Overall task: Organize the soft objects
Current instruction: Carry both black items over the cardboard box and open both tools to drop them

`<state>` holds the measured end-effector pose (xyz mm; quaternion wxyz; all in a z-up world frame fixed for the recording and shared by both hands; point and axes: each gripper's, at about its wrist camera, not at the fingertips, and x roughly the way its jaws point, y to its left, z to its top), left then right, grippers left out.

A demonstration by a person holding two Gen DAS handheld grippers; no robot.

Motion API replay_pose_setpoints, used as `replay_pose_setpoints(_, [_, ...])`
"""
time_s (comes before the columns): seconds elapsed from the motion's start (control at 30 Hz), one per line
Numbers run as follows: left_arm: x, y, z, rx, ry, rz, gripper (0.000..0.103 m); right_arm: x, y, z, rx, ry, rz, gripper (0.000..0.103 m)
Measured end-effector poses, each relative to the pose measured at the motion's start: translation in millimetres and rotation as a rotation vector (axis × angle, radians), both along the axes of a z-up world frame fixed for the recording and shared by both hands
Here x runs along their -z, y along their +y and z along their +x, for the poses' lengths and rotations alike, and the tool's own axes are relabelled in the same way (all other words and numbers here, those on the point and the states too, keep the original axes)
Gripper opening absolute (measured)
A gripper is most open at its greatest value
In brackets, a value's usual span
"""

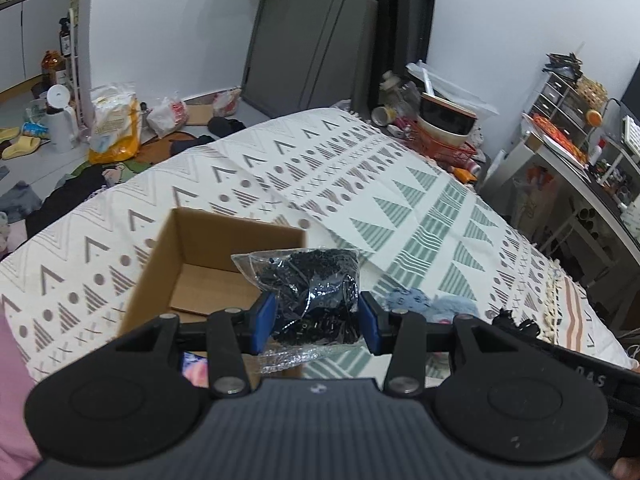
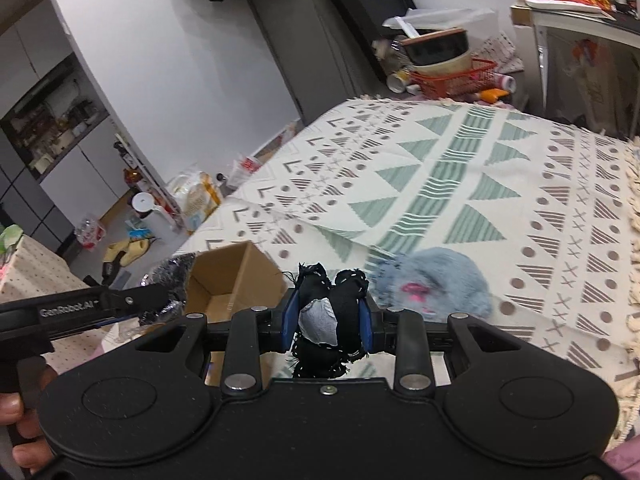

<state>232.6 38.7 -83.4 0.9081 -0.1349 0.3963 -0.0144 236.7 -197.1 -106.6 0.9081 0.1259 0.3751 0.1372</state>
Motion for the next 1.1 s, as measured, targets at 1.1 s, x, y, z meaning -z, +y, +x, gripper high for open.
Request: replay_pose_setpoints(1.1, [48,81,13,-0.230,0.005,-0.149,0.070,11,117,33,-0.148,0.055,0.045,0.031])
